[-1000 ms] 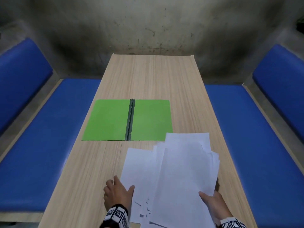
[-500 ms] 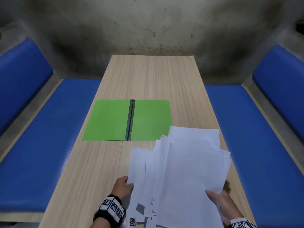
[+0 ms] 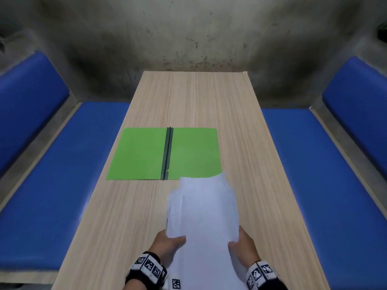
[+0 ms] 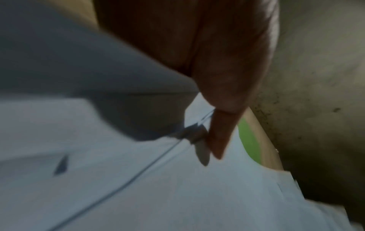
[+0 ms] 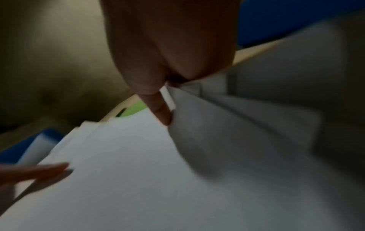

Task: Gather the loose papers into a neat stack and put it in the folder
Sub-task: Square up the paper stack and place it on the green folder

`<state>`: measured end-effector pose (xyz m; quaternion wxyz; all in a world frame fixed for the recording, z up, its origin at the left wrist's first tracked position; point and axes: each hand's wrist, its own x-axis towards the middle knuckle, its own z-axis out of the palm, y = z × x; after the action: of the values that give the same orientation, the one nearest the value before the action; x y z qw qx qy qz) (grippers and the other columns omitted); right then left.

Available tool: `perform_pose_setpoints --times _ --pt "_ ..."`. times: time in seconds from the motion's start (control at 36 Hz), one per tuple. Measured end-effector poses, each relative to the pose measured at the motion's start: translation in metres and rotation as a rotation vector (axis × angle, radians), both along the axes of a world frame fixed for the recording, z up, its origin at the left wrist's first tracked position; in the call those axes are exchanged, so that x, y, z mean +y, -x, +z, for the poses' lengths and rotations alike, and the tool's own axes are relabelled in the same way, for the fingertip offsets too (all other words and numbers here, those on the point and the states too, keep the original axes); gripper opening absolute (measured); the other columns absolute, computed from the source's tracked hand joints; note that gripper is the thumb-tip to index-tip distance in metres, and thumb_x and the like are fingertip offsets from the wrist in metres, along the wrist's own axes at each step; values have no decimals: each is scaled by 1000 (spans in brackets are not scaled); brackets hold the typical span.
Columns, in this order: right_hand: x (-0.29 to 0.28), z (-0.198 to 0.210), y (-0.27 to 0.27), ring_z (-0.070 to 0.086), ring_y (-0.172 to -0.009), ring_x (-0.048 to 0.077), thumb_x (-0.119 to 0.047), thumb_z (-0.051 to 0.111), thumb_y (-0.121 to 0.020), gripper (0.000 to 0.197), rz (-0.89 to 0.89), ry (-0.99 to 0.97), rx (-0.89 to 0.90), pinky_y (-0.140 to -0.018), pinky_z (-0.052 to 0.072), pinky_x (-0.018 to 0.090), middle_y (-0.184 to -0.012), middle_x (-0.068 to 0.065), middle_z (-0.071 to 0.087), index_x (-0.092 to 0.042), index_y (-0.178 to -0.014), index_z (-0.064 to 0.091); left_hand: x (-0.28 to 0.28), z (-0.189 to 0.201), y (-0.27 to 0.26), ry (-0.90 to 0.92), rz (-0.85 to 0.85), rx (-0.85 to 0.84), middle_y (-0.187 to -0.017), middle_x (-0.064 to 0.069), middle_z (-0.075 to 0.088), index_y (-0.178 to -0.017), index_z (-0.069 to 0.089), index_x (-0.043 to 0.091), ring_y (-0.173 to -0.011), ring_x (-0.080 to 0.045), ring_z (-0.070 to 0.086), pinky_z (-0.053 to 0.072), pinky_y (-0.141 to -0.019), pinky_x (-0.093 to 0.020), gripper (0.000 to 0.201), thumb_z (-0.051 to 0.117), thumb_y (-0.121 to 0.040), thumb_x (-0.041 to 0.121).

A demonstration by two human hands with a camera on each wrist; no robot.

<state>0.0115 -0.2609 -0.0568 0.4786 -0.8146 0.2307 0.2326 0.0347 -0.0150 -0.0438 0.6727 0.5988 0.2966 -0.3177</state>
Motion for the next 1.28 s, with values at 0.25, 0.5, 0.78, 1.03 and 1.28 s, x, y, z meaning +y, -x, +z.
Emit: perform_pose_setpoints --times 0.25,0.5,0.78,1.03,1.28 --pt "-9 21 6 71 -92 20 0 64 -77 32 -285 -143 -101 -71 58 32 -102 -1 72 -17 -103 63 4 13 11 55 25 -125 -98 -19 76 -113 64 -2 -88 -33 75 61 -72 -39 30 60 -86 -13" --pt "-26 34 7 68 -103 32 -3 80 -70 42 -376 -652 52 -92 52 42 -102 11 77 -9 -109 66 10 18 3 182 -6 -93 -111 -27 71 -122 59 -4 -103 -44 68 51 -95 -54 45 70 -79 -7" --pt "-21 35 6 69 -102 34 5 72 -71 48 -328 -596 16 -87 55 47 -109 13 75 -8 -116 62 -4 25 -8 -60 -42 -183 -88 -4 79 -109 66 6 -82 -18 76 60 -66 -26 32 74 -79 -1" --pt "-11 101 -13 68 -102 19 -19 73 -83 10 -298 -284 -395 -89 52 35 -107 6 73 -25 -91 74 -12 84 -35 -199 230 -542 -90 -3 79 -96 70 11 -80 -12 74 57 -69 -22 24 80 -76 4" --pt "-7 106 -14 64 -76 1 -27 74 -81 35 -250 -312 -466 -59 47 6 -98 3 67 -26 -113 58 -2 102 -27 -272 110 -692 -92 -4 78 -113 62 30 -86 -24 73 50 -80 -18 29 67 -88 42"
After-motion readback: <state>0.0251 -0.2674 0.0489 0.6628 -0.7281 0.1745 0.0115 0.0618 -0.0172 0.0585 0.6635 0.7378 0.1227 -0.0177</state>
